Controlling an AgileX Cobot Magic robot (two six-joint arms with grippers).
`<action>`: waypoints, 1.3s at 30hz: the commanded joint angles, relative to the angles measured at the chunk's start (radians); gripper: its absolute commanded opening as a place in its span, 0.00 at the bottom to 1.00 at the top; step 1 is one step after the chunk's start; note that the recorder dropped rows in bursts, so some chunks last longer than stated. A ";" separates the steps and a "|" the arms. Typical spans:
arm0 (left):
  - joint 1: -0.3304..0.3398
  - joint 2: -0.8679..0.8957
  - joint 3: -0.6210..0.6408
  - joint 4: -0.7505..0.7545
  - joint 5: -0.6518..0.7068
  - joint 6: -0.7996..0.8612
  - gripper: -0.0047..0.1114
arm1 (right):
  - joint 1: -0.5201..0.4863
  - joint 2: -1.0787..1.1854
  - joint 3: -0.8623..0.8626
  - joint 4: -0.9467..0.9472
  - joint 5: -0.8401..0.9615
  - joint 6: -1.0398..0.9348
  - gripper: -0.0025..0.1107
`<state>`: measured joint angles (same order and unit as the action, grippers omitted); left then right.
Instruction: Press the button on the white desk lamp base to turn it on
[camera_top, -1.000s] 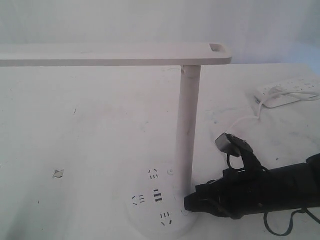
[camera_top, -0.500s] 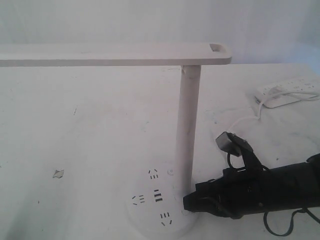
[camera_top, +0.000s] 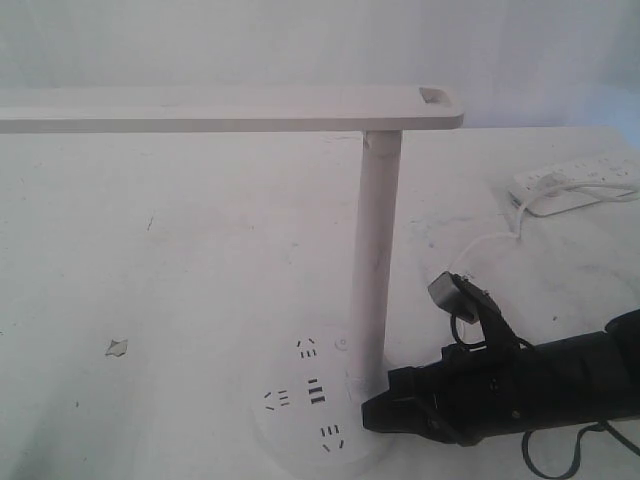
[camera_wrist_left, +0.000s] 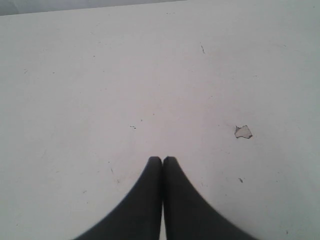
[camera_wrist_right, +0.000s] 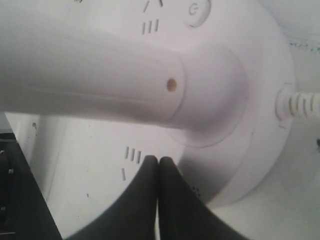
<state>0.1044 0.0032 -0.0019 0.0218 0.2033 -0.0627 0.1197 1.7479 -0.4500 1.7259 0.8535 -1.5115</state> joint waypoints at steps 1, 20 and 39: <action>-0.008 -0.003 0.002 0.000 -0.002 0.000 0.04 | 0.001 0.002 0.001 -0.005 -0.068 -0.012 0.02; -0.008 -0.003 0.002 0.000 -0.002 0.000 0.04 | 0.066 0.054 0.020 -0.014 -0.196 -0.039 0.02; -0.008 -0.003 0.002 0.000 -0.002 0.000 0.04 | 0.069 -0.241 0.020 -0.043 -0.194 0.061 0.02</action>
<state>0.1044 0.0032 -0.0019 0.0218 0.2033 -0.0627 0.1896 1.5622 -0.4348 1.7085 0.6530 -1.4941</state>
